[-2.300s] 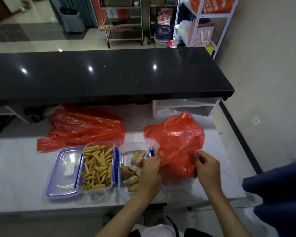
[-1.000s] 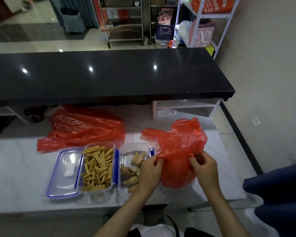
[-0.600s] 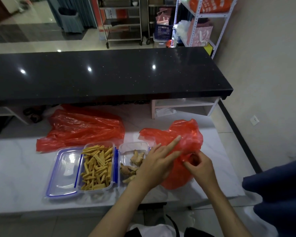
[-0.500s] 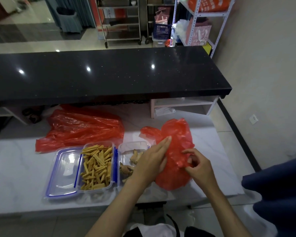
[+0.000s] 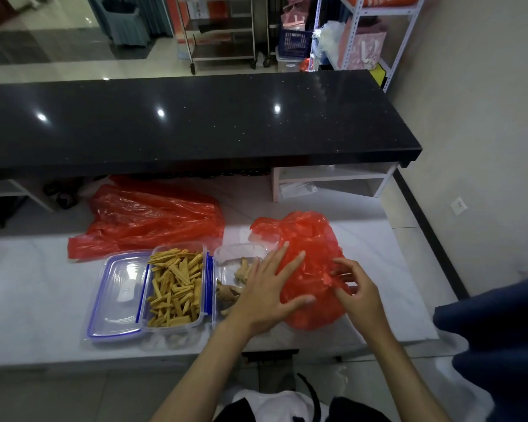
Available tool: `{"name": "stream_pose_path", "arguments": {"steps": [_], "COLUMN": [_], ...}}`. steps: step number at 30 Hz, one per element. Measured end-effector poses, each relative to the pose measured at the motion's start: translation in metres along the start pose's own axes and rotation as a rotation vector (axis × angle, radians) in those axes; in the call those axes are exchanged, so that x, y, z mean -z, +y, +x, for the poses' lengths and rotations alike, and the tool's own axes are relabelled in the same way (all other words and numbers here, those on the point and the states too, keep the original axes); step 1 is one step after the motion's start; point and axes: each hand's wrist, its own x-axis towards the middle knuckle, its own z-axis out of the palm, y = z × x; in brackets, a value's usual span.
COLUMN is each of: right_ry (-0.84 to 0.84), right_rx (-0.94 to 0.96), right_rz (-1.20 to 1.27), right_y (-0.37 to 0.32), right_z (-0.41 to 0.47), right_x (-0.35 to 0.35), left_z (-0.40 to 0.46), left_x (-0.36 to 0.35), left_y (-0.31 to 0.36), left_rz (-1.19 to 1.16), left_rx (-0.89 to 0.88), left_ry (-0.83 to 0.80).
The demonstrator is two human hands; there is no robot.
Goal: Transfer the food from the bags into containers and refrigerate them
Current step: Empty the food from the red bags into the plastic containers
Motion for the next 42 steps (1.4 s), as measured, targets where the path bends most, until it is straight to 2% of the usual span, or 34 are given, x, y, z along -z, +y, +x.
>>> {"name": "stream_pose_path", "arguments": {"steps": [4,7,14,18,21,25,30,37,42], "right_ry": [0.021,-0.082,-0.099,-0.058,-0.02,0.073,0.133,0.155,0.165], "right_rx": [-0.023,-0.017,-0.043,-0.036,-0.048,-0.034,-0.013,0.017,0.008], "right_rz": [0.089,0.127,-0.19,-0.184,-0.123,0.008,0.009,0.069,0.091], "right_y": [-0.004,-0.003,0.028,0.034,0.029,0.008,-0.007,-0.015,-0.011], "right_z": [0.005,0.001,-0.004,-0.001,0.001,0.002,0.001,0.002,0.005], "right_x": [-0.003,-0.001,0.015,0.014,0.015,0.016,0.016,0.019,0.021], "left_z": [-0.006,-0.004,0.008,0.012,0.015,0.023,0.025,0.025,0.028], "left_x": [-0.016,-0.019,-0.024,-0.022,-0.018,-0.016,-0.01,-0.01,-0.013], "left_y": [-0.006,-0.008,-0.003,0.003,0.008,0.011,0.023,0.024,0.022], "left_rz": [0.128,0.135,0.131,0.154,0.063,-0.194,-0.463,-0.561,-0.407], "left_rx": [0.02,0.091,0.096,0.066,0.021,-0.025,-0.008,-0.03,-0.125], "left_ry": [-0.071,-0.056,0.066,0.131,0.183,0.261,0.361,0.423,0.493]}}
